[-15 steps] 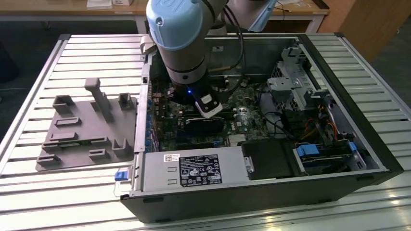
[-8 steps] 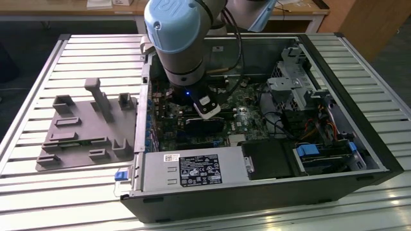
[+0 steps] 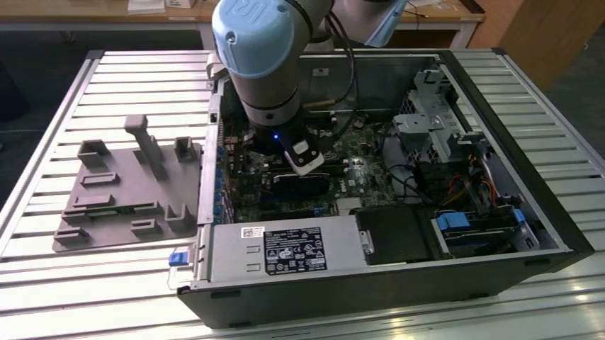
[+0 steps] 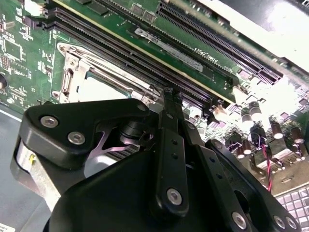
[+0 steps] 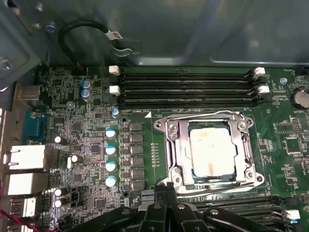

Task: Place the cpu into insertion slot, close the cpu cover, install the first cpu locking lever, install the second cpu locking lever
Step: 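Install the second cpu locking lever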

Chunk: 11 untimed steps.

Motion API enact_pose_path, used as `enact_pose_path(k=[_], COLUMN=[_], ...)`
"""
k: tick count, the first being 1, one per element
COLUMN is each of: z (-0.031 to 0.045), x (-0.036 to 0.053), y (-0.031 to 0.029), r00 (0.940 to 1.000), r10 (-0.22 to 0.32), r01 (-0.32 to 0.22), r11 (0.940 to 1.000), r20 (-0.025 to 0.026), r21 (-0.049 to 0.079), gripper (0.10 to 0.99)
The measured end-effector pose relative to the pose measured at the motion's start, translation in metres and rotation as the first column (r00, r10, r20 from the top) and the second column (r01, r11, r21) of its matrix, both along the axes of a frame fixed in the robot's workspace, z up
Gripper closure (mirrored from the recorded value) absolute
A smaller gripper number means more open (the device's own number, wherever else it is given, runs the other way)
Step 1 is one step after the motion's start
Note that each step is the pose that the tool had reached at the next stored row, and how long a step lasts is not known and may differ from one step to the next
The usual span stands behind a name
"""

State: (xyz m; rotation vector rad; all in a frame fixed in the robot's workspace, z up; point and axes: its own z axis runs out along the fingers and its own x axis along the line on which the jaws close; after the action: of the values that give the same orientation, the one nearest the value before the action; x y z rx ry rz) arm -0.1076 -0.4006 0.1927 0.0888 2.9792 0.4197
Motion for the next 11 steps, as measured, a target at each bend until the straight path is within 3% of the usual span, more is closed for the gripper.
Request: enact_pose_path(k=[11], z=[-0.0023], x=[0.0000], y=[0.0038], r00=[0.9999], r10=[0.014], r01=[-0.014], r11=[0.9999], r20=[0.0001], r21=[0.000], gripper=[0.984])
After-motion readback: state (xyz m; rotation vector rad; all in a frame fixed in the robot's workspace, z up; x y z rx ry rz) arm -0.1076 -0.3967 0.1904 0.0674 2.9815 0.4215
